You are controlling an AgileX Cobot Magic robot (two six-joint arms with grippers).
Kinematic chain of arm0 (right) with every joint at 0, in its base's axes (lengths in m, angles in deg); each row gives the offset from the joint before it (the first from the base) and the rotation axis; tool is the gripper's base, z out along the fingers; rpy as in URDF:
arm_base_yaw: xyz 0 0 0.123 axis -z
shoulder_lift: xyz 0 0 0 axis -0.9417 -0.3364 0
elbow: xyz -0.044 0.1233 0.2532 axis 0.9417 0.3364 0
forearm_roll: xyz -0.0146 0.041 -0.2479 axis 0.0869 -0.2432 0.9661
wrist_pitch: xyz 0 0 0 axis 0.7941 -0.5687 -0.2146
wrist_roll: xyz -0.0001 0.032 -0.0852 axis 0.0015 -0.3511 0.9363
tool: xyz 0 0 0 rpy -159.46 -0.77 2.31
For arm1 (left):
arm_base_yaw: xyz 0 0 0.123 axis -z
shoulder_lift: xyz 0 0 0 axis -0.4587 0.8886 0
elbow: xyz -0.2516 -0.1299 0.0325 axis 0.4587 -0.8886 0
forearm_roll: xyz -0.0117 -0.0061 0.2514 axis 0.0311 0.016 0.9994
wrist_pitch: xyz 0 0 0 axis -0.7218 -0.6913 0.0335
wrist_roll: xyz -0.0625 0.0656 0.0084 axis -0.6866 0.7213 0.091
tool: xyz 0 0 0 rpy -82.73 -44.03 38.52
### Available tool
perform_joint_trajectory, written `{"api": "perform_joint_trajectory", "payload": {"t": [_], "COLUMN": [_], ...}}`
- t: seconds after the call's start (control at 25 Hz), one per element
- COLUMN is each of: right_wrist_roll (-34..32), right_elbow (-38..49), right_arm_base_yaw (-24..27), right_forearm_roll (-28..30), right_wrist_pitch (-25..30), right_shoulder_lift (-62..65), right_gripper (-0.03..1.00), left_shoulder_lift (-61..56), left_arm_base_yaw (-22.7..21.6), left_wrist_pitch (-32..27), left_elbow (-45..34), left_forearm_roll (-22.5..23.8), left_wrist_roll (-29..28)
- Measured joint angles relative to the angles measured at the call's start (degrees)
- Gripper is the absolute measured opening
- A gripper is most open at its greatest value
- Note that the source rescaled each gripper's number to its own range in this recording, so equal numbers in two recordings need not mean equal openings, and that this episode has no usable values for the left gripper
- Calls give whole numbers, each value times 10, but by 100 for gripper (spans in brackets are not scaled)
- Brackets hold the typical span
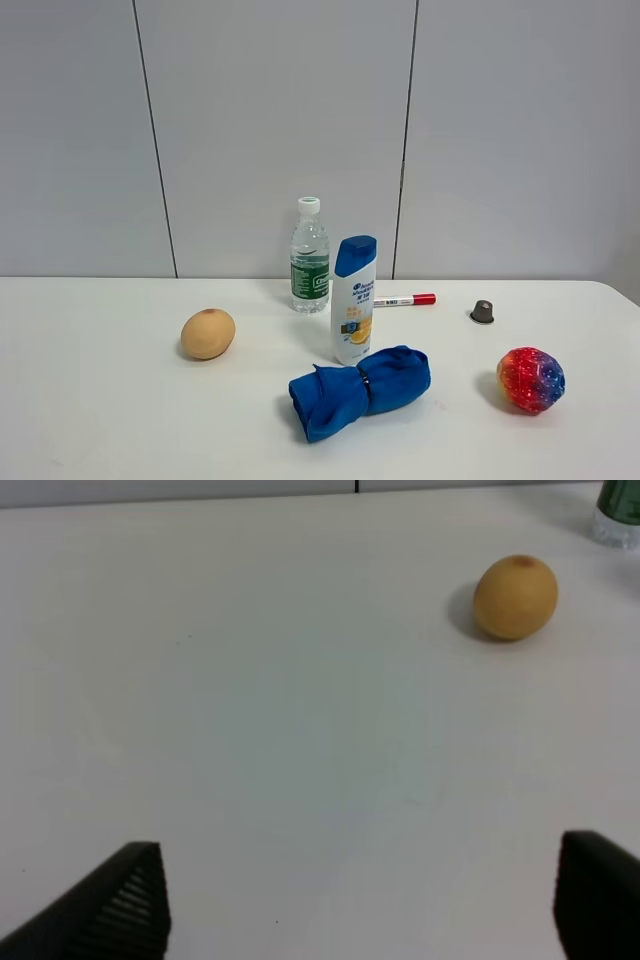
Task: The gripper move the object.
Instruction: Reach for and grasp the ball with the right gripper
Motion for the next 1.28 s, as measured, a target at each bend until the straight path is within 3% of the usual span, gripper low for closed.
{"api": "perform_joint_trajectory", "payload": {"t": [0.16,0.32,0.52,0.68,0.96,1.28], "right_wrist_roll": [27,56,61,56,11,-1], "right_elbow": [-29,-127,-245,-267,-267,-267], "right_arm_base_yaw": [0,0,0,-10,-67,-75], "right_forearm_roll": [-41,-58,-53,-14,42,76], "right_wrist_pitch": [2,3,0,-13,-118,-197], "right_shoulder_lift": [-98,-239,-411,-534,-735,-916], "right_gripper": [93,93,93,99,100,100], "left_shoulder_lift": [0,0,0,0,0,0], "left_arm_base_yaw": [0,0,0,0,0,0], "left_wrist_pitch": [0,0,0,0,0,0], "left_elbow": [0,0,0,0,0,0], "left_forearm_roll": [0,0,0,0,0,0], "left_wrist_roll": [0,0,0,0,0,0]}}
